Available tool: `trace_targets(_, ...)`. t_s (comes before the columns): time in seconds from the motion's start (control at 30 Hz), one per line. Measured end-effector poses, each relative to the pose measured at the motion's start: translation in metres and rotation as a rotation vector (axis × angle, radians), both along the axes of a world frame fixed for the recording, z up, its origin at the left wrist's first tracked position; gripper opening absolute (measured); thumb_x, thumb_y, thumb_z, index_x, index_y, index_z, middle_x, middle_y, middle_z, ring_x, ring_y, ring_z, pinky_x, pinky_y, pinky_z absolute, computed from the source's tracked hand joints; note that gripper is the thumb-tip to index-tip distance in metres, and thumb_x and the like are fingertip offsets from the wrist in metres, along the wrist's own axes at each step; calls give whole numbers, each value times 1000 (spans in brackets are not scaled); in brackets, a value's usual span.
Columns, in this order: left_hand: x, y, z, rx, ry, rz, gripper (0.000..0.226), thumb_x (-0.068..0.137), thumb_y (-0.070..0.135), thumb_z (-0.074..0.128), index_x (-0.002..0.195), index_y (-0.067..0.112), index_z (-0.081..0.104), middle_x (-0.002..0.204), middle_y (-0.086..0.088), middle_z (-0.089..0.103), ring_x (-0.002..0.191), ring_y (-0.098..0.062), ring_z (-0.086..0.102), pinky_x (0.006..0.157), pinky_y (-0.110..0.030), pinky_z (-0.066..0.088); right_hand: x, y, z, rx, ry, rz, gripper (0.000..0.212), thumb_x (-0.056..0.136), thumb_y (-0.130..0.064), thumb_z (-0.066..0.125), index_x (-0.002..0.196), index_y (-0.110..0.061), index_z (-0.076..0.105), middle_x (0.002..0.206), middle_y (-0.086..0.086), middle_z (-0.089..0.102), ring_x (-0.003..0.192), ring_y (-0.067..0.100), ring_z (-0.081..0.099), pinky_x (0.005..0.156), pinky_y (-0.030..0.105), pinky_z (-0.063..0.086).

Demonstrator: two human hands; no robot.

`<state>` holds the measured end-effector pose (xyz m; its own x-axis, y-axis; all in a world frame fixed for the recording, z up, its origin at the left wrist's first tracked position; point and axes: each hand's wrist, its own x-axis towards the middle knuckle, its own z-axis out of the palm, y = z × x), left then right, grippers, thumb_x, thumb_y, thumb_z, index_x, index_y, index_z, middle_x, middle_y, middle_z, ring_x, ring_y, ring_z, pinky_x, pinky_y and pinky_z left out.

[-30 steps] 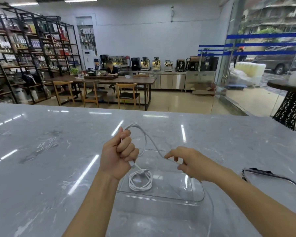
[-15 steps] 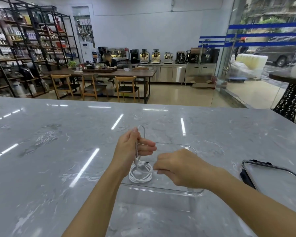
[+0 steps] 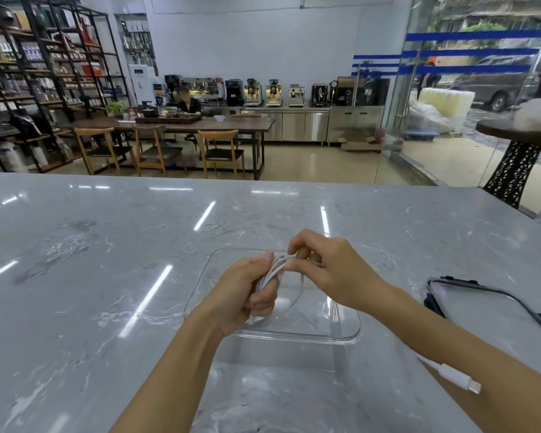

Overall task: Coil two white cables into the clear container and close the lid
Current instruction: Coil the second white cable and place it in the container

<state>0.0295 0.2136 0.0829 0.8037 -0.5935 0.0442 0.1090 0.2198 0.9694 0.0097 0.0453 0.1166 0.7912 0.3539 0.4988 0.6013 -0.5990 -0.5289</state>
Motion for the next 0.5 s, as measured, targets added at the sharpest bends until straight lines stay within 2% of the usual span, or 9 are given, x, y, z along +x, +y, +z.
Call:
trace_targets(0.1, 0, 0, 0, 86, 15, -51, 35, 87, 38, 42, 67, 13, 58, 33, 9, 27, 31, -4, 18, 36, -16, 20, 5, -4, -6, -2, -13, 9, 13, 80, -14, 68, 80, -5, 60, 62, -18, 45, 56, -5, 49, 56, 5, 36)
trace_targets(0.2, -1, 2, 1, 140, 30, -80, 34, 82, 41, 49, 56, 20, 49, 34, 11, 26, 32, -5, 18, 34, -15, 21, 11, -8, -11, 25, 50, 36, 14, 80, -25, 68, 89, -15, 66, 80, -17, 50, 59, -2, 47, 59, 7, 37)
trace_targets(0.27, -1, 0, 1, 150, 56, -39, 40, 83, 42, 49, 49, 22, 40, 34, 11, 24, 31, -5, 17, 34, -15, 20, 14, -9, -13, 16, 152, 55, 18, 83, -31, 63, 101, -28, 66, 88, -16, 54, 58, -1, 47, 59, 10, 38)
trace_targets(0.33, -1, -3, 0, 157, 98, 52, 47, 85, 40, 49, 44, 24, 32, 33, 10, 23, 30, -6, 15, 33, -16, 18, 15, -7, -13, 72, 331, 118, 16, 88, -32, 57, 97, -41, 65, 80, -12, 63, 50, 2, 47, 55, 18, 41)
trace_targets(0.37, 0, -5, -1, 149, 127, 98, 50, 87, 37, 48, 42, 24, 29, 33, 10, 22, 30, -6, 14, 32, -16, 16, 15, -6, -13, 95, 394, 138, 17, 89, -32, 55, 95, -45, 63, 76, -15, 65, 47, 6, 47, 52, 20, 42)
trace_targets(0.43, 1, -5, -1, 91, 206, 170, 54, 88, 32, 47, 39, 24, 27, 31, 9, 20, 27, -6, 13, 32, -16, 13, 15, -7, -12, 39, 379, 126, 19, 88, -34, 56, 105, -42, 60, 75, -27, 63, 53, 10, 49, 53, 23, 44)
trace_targets(0.5, 3, -2, 2, 8, 278, 223, 55, 89, 30, 47, 37, 23, 27, 30, 8, 19, 25, -6, 12, 32, -15, 11, 17, -15, -12, -144, 259, 90, 35, 86, -38, 57, 121, -36, 53, 91, -24, 63, 66, 11, 52, 64, 26, 46)
